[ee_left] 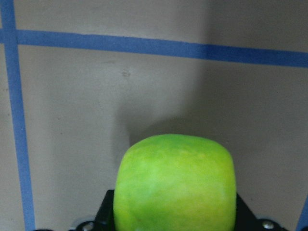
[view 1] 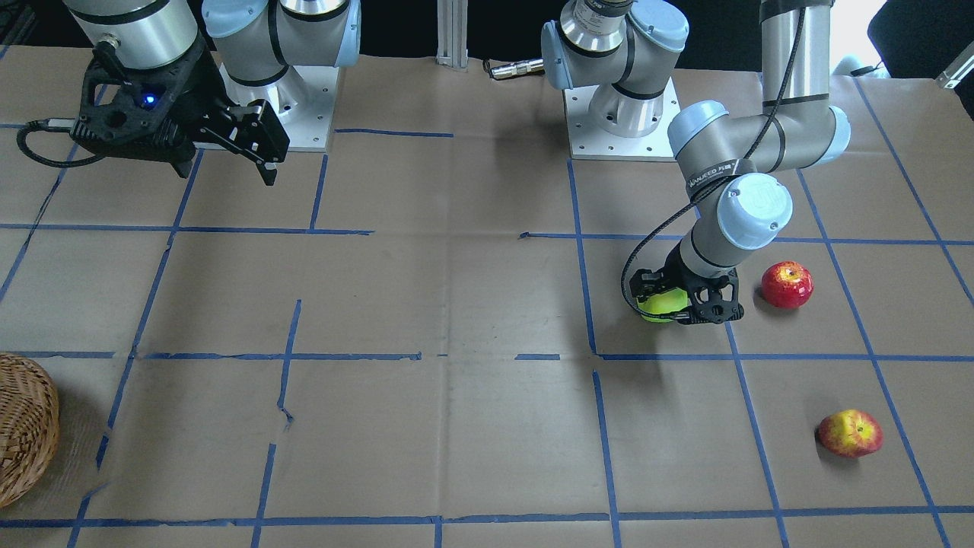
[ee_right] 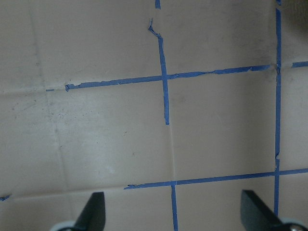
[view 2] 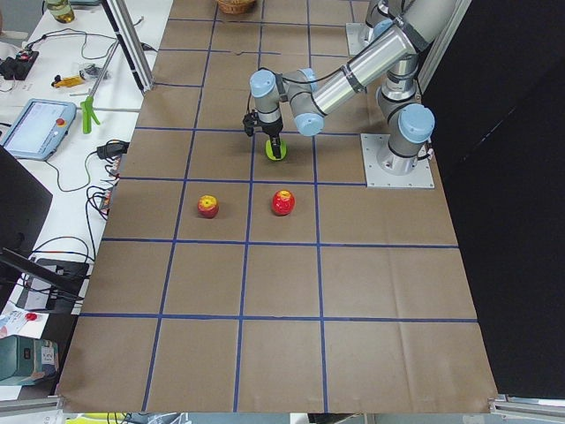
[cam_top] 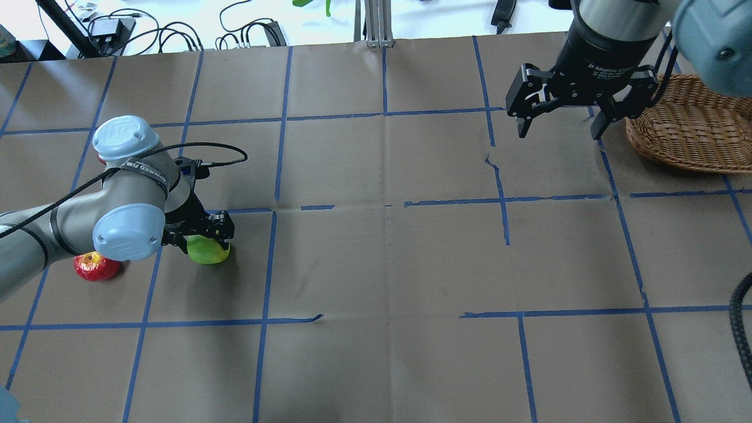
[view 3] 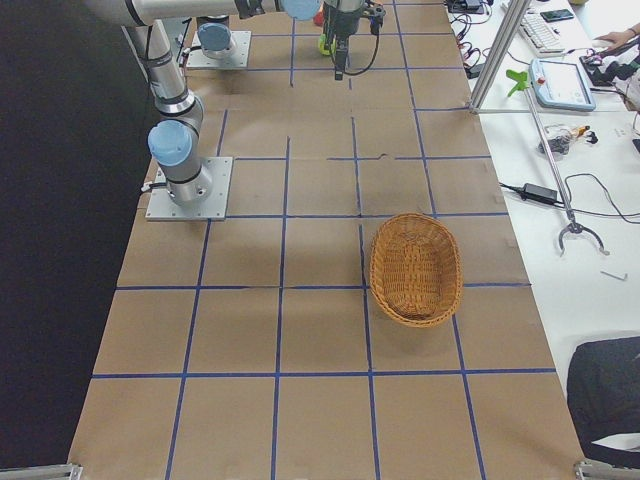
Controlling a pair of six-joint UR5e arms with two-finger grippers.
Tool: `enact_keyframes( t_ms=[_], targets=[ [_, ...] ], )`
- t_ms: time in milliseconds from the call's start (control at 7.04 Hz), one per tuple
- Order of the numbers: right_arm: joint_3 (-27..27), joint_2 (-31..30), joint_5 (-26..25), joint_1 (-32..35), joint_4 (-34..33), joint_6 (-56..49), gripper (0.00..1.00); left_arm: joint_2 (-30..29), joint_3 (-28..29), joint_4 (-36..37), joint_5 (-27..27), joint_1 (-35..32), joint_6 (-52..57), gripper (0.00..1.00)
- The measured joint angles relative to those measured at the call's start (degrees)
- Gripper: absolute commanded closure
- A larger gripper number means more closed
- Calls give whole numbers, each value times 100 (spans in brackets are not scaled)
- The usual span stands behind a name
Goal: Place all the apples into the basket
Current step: 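Carry the green apple with the left gripper to the table center and lower it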
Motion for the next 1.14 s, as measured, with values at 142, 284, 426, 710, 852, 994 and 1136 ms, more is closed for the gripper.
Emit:
enact_keyframes(
  t_ms=[142,284,426,710,852,994,1136],
  targets=[
    [0,0,0,0,0,0,0,23,28,1,-48,-6,-33,69],
    [0,0,0,0,0,0,0,96,140,-24,-68,-54,-59,69],
    [0,0,0,0,0,0,0,214,466,-233,-196,-185,-76,70],
    [2,0,0,0,0,0,0,254,1580,-1008,-632,-1013,-153,70],
    [5,0,0,0,0,0,0,10,2094,-1214,-705,-1692,-344,70],
    [8,-2,0,0,0,0,0,-440,2557,-1270,-725,-2286,-563,70],
    [8,-3,0,0,0,0,0,-977,3013,-1306,-724,-2682,-700,70]
  ],
)
